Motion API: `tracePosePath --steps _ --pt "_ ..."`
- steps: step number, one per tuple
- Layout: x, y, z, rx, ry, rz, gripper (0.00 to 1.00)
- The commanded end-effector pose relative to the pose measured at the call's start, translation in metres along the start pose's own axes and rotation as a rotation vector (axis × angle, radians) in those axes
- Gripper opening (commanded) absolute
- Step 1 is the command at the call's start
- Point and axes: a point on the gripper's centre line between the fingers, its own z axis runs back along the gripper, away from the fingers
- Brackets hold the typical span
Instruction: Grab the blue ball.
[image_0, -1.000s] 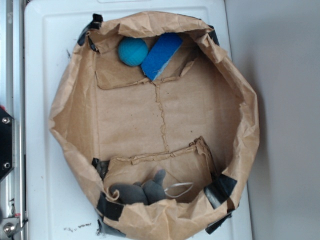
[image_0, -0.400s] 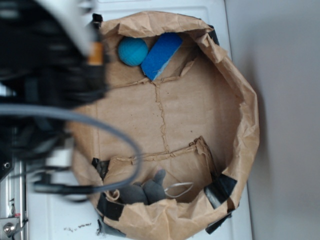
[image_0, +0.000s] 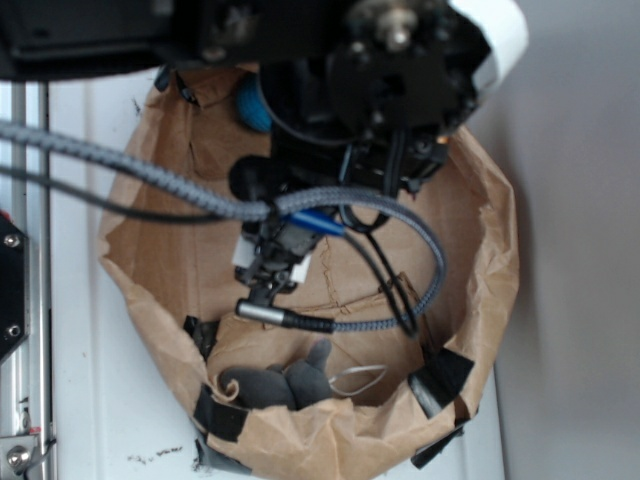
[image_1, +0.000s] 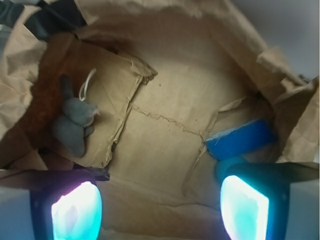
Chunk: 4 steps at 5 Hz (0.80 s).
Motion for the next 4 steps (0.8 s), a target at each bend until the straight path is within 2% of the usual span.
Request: tracePosePath --steps 1,2,3,4 --pt "0.004 0.003 0.016 0.027 -0.059 0.016 1.0" --pt "-0.006 0.002 -0.01 0.02 -0.144 -0.238 1.0" --pt "-0.015 0.011 -0.033 -0.001 -0.15 -0.344 1.0" --pt "-0.032 0.012 -0.058 0.033 -0.085 -0.354 1.0"
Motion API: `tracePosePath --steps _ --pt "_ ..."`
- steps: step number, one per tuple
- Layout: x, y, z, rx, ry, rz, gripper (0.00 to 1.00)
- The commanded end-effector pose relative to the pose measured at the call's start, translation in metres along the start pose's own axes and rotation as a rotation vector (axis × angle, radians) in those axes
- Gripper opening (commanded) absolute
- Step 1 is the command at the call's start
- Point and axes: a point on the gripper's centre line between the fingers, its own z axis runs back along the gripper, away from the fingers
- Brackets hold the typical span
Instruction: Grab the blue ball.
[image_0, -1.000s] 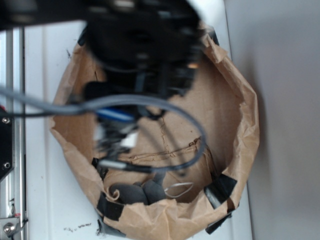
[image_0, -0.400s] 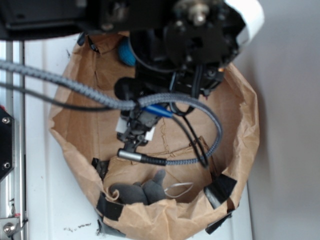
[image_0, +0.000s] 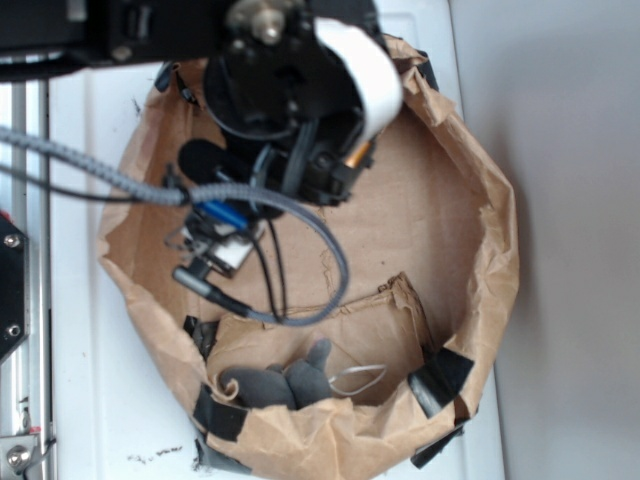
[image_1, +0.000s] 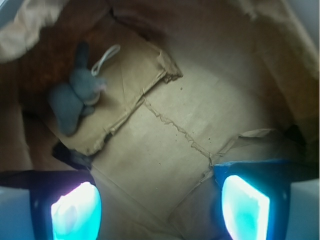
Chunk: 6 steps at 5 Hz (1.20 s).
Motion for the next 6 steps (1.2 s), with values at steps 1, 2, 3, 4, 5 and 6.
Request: tracePosePath --steps 1,2,3,4,5,6 --pt "-0.029 0.002 -0.03 0.081 0.101 -0.001 1.0" --pt "-0.032 0.008 -0.044 0.124 0.12 0.02 1.0" --pt "-0.026 0.019 -0.051 0.173 0.125 0.042 1.0" --pt "-0.021 0.032 -0.053 0.204 0.134 0.073 1.0" --pt "-0.026 0.037 -0.046 0.235 0.128 0.08 1.0" --pt "-0.033 0.051 -0.053 0.298 0.155 0.117 1.0"
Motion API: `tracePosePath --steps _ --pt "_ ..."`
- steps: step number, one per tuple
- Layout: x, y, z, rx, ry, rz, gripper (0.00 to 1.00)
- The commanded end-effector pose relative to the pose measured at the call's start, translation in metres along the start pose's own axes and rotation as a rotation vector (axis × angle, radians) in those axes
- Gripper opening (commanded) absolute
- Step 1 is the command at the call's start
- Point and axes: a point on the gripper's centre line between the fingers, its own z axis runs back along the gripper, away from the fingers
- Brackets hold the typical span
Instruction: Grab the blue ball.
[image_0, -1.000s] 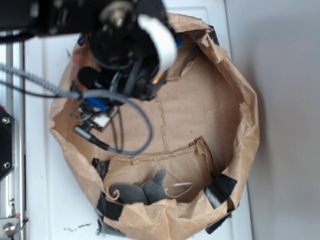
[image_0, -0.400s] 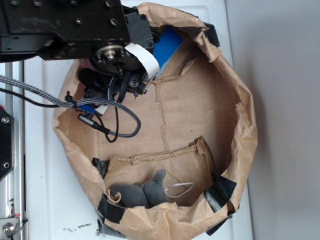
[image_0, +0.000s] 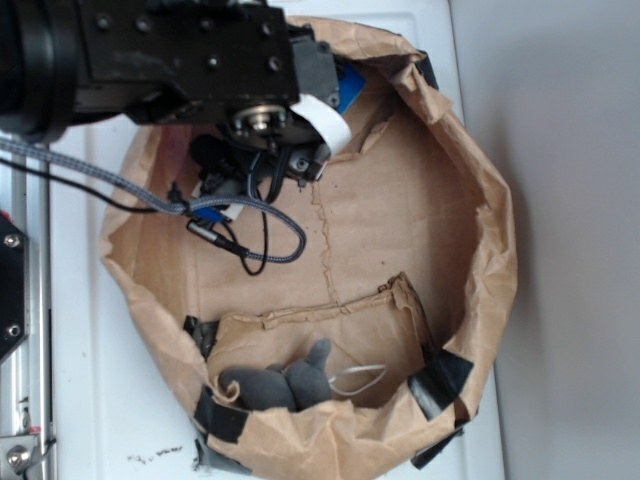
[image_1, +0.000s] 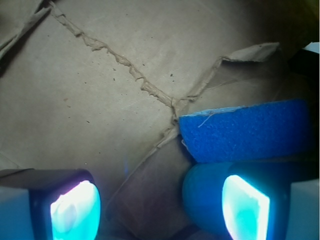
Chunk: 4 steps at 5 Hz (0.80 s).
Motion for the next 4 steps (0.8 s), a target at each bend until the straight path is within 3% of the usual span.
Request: tracePosePath --steps 1,2,3,4 --pt "-0.002 0.033 -0.008 0.065 0.001 0.039 1.0" --pt "-0.009 0.03 -0.01 0.023 0.021 0.0 1.0" --pt "-0.012 0.024 -0.017 0.024 0.057 -0.028 1.0" --pt "-0.008 0.021 -0.026 0.04 0.056 -0.016 0.0"
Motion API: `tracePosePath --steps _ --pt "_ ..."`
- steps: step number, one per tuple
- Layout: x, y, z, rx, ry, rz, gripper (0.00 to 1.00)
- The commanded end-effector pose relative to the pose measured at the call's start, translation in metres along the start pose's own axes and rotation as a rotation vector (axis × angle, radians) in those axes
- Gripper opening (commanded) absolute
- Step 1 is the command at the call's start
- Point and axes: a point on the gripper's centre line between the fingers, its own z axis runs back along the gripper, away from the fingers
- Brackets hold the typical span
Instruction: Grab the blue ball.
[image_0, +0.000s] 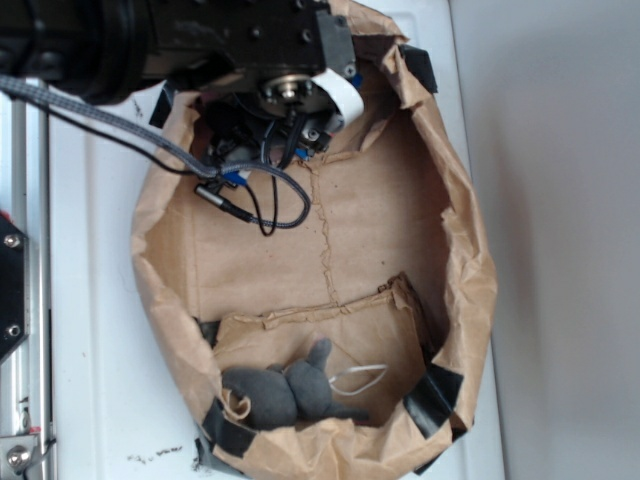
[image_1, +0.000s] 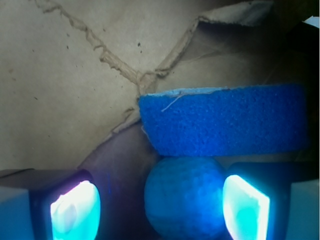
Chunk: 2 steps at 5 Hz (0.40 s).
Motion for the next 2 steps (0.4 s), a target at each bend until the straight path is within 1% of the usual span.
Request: tracePosePath --steps 1,2 --pt "0.0059 0.0025 0.0029 0.033 -0.044 0.018 0.0" --pt "0.0067 0.0021 0.0035 0.044 -0.05 0.021 0.0"
